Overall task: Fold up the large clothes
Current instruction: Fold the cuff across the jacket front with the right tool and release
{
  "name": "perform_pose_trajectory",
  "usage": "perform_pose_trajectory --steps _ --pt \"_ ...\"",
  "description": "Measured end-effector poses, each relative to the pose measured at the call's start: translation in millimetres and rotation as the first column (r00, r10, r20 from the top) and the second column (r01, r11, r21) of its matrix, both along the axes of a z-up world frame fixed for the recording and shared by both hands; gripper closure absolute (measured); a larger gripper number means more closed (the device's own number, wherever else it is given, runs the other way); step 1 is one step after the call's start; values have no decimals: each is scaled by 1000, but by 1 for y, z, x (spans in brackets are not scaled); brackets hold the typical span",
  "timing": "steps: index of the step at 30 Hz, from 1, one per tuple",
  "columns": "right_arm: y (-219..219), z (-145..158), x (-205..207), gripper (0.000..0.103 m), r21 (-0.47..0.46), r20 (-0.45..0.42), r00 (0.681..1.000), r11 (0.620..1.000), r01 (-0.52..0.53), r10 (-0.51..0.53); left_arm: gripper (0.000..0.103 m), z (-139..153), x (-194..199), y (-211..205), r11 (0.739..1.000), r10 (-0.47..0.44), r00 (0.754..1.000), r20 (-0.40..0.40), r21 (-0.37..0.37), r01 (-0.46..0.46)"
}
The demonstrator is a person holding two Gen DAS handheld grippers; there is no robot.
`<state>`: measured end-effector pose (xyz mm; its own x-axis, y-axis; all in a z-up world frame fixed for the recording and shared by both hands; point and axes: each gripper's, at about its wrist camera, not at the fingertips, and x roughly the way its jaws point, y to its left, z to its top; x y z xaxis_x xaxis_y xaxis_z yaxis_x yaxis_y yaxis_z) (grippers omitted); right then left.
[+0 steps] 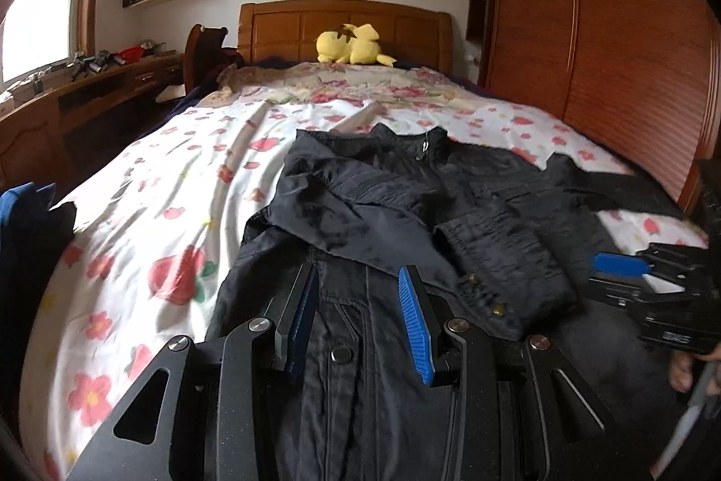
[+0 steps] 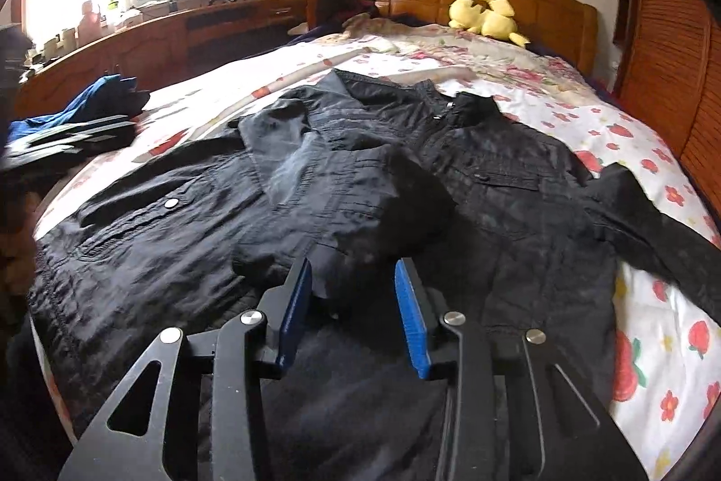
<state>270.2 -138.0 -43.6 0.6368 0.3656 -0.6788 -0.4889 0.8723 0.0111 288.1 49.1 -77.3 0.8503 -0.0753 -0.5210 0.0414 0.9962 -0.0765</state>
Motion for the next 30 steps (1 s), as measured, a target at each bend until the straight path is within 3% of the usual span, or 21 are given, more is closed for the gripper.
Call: perform_pose_trajectory --steps 4,7,10,12,14,21,24,25,30 --pt "18 -4 1 61 15 -3 999 999 -40 40 65 -11 6 -7 1000 -21 1000 -16 1 21" --pt "36 -10 2 58 -35 6 999 998 -45 45 65 -13 7 -9 1000 -28 999 -22 -10 28" --pt "50 -12 1 49 -46 4 997 996 -71 71 65 -12 2 -7 999 -26 1000 -5 -23 26" --pt "57 -13 1 34 -46 -5 996 995 -93 93 65 -14 1 -6 999 -25 1000 0 -30 25" --pt "61 -14 1 29 -45 -14 994 993 -109 108 65 -17 2 -6 999 -17 1000 0 -29 17" --pt "70 -41 19 29 -185 -85 992 977 -106 92 65 -19 1 -11 1000 -6 1000 -3 -9 6" --pt "65 -45 24 29 -165 -114 990 981 -106 88 65 -19 0 -12 1000 -4 1000 1 -6 4" --pt "64 -45 24 30 -168 -112 990 980 -106 88 65 -19 -1 -12 1000 -3 1000 3 -7 3" --pt "59 -45 23 73 -210 -94 994 974 -79 60 65 -19 -2 -13 1000 -4 1000 2 -2 4"
